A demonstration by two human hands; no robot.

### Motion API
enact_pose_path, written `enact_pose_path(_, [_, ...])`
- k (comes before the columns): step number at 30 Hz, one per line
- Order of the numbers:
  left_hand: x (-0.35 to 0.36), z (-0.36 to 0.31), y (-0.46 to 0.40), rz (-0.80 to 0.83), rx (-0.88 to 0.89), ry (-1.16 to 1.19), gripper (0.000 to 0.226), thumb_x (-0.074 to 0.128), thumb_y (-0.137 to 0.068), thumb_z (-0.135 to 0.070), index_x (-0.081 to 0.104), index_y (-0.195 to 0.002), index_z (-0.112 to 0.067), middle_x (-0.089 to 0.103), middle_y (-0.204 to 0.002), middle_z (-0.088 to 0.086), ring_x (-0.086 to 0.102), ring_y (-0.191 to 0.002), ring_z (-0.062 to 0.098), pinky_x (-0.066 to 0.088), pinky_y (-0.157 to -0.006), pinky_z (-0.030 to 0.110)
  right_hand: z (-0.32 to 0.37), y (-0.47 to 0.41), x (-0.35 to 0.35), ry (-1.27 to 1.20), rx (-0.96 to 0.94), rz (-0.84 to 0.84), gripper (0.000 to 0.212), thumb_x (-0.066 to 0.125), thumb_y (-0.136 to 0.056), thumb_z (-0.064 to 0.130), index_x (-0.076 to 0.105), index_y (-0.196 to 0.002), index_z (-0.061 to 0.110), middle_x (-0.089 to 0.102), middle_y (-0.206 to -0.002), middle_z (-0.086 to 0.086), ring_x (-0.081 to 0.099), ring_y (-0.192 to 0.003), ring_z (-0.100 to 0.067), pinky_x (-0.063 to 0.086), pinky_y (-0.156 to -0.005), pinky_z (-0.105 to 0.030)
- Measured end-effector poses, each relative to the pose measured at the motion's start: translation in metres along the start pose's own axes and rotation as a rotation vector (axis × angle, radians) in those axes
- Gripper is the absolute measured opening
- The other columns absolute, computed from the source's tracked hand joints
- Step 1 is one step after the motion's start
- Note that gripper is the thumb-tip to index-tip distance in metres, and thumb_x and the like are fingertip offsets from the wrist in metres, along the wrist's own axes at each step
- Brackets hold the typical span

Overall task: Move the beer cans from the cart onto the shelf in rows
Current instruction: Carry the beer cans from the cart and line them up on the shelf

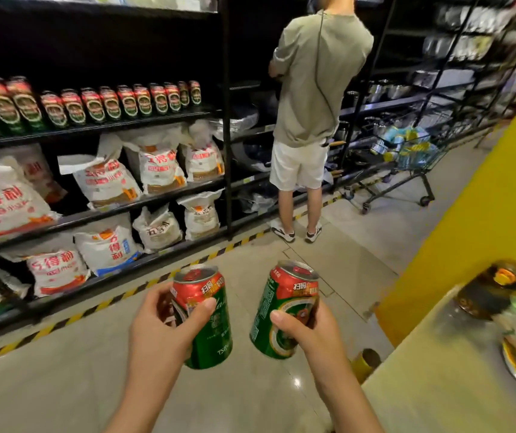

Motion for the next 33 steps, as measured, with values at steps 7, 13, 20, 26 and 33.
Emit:
enact_pose_path(7, [-0.055,-0.010,-0.133,-0.079,0.050,-0.045,0.045,0.076,-0.070,-0.029,0.052,-0.108,-0.026,0.056,-0.097,-0.018,0.055,-0.097,0.011,0.042,-0.078,0.028,0.014,-0.115,0.103,0.020,0.002,0.119,0.072,0.079,-0.041,0.043,0.059,-0.108,0.027,0.073,-0.095,0.013,0.069,-0.087,-0.005,0.053,-0.065,-0.015])
enact_pose_path(13, [-0.050,-0.006,-0.229,-0.076,0.021,-0.028,0.057,0.075,-0.062,-0.038,0.055,-0.112,-0.021,0.061,-0.109,-0.004,0.056,-0.105,0.020,0.048,-0.091,0.046,0.022,-0.207,0.122,0.034,0.017,0.103,0.073,0.079,-0.038,0.043,0.060,-0.106,0.025,0.073,-0.092,0.011,0.069,-0.084,-0.005,0.052,-0.062,-0.014])
enact_pose_path(20, [-0.009,-0.011,-0.358,-0.094,0.027,0.013,0.045,0.077,-0.070,-0.025,0.056,-0.109,-0.021,0.062,-0.104,-0.008,0.057,-0.101,0.015,0.046,-0.085,0.035,0.038,-0.349,0.140,0.058,0.003,0.132,0.076,0.080,-0.039,0.039,0.060,-0.110,0.023,0.074,-0.093,0.008,0.069,-0.083,-0.007,0.051,-0.062,-0.014])
enact_pose_path(26, [0.020,-0.033,-0.472,-0.136,0.079,0.091,0.036,0.075,-0.072,-0.021,0.059,-0.104,-0.022,0.067,-0.095,-0.007,0.061,-0.090,0.002,0.046,-0.072,0.022,0.066,-0.474,0.161,0.105,-0.032,0.202,0.067,0.082,-0.046,0.031,0.061,-0.109,0.022,0.073,-0.090,0.010,0.068,-0.081,-0.003,0.050,-0.062,-0.012])
enact_pose_path(33, [0.019,-0.017,-0.576,-0.222,0.017,0.102,0.030,0.074,-0.074,-0.016,0.056,-0.093,-0.030,0.064,-0.095,-0.009,0.058,-0.091,0.003,0.043,-0.071,0.022,0.069,-0.585,0.196,0.107,0.005,0.250,0.076,0.081,-0.041,0.039,0.061,-0.112,0.021,0.073,-0.093,0.008,0.069,-0.083,-0.005,0.051,-0.064,-0.013])
Point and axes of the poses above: each hand's wrist, its own y-axis away from the middle knuckle, its own x-axis out of the palm, z = x × y, the point moved 6 cm from there along -y, towards the middle knuckle
